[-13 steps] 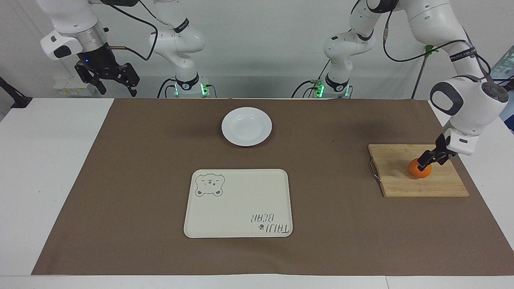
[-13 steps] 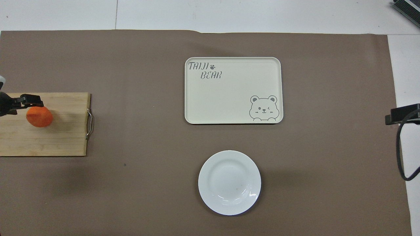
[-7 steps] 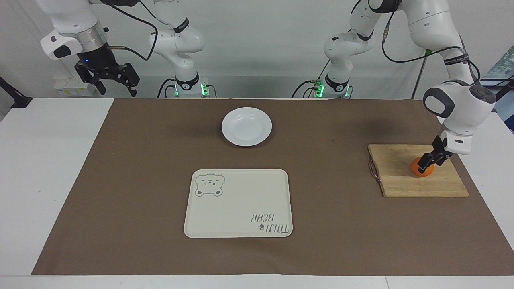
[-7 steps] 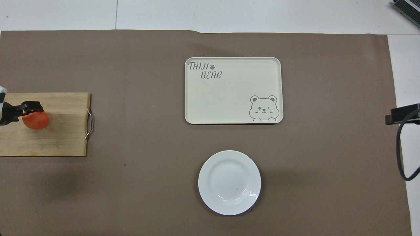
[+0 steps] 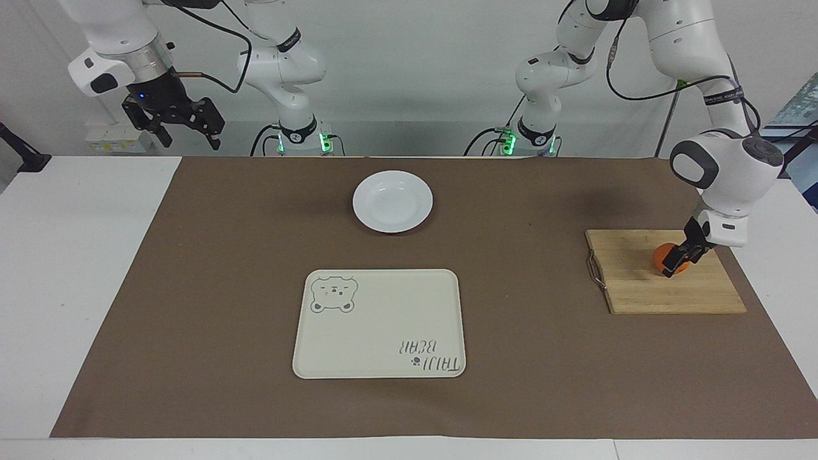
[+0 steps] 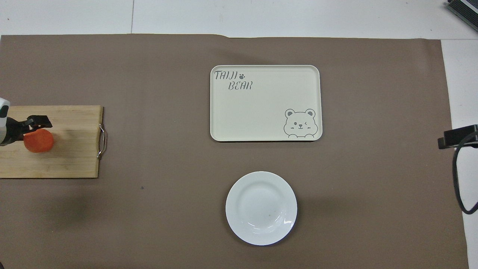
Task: Place orange and plate with both arms
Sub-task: 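Close the left gripper around the orange and lift it, then carry the orange with the left gripper over the white plate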
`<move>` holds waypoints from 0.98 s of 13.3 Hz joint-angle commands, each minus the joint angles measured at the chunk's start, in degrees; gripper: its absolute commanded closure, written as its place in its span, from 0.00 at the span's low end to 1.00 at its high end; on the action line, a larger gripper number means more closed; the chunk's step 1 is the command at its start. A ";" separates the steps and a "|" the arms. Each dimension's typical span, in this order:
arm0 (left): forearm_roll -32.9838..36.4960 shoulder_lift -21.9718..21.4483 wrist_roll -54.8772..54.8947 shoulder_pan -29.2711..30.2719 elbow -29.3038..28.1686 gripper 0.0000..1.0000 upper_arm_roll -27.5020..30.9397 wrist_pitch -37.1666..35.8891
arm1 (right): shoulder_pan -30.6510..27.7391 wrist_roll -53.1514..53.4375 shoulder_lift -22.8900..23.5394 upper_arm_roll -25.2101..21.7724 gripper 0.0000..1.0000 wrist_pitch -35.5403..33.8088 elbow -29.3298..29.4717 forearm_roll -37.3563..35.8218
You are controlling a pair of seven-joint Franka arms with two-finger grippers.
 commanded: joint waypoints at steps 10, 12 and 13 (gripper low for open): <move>5.11 -3.72 4.41 -0.35 -1.70 1.00 -0.02 -10.96 | -0.13 -2.97 0.71 -0.12 0.00 0.75 1.52 0.90; 5.11 -5.39 4.94 -2.98 -1.26 1.00 -0.46 -12.18 | 0.04 -2.88 0.62 -0.04 0.00 0.75 1.43 0.64; 5.11 -5.83 4.95 -5.08 -1.17 1.00 -0.46 -13.06 | 0.04 -2.97 0.62 -0.04 0.00 0.75 1.43 0.64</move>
